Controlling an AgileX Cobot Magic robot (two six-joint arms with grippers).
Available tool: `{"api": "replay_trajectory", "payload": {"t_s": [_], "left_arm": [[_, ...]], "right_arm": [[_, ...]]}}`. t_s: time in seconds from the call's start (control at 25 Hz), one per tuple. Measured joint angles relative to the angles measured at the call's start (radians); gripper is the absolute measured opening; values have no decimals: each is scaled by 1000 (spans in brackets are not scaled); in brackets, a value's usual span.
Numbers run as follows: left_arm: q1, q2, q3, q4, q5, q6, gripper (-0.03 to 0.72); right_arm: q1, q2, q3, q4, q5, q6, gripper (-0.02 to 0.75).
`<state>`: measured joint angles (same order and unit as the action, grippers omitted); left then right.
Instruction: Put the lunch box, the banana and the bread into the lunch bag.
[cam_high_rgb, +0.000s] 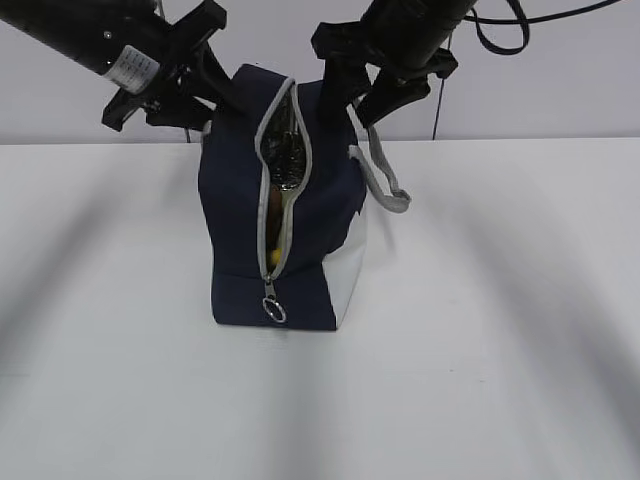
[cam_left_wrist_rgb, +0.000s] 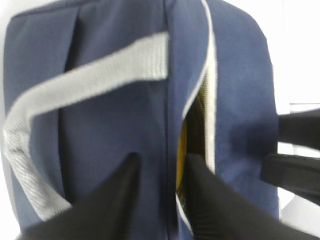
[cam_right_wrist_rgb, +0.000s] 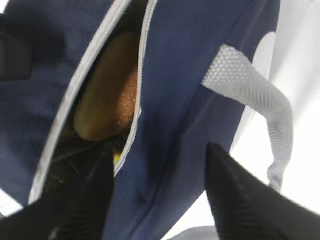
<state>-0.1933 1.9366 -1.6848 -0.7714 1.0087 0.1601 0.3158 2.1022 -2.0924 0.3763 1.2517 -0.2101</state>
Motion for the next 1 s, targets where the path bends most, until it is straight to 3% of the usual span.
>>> {"api": "replay_trajectory", "payload": {"t_s": [0.12,0.24,0.56,0.68,1.0], "left_arm": [[25,-2,0,0,46,0,400],[61,-14,-24,11,112,0,436],[82,-147,-67,200,220,-17,445],[82,-205,-66,246,226,-23,445],[82,-389,88,283,233,-26,445]], "right_arm": [[2,-45,0,-19,0,-9,473],[19,-114,14,-58,0,-17,486],[223,-248,122,-267,0,-33,490],[300,-273,149,-293,2,-33,490],[392,-399,339,-340,-18,-27,447]]}}
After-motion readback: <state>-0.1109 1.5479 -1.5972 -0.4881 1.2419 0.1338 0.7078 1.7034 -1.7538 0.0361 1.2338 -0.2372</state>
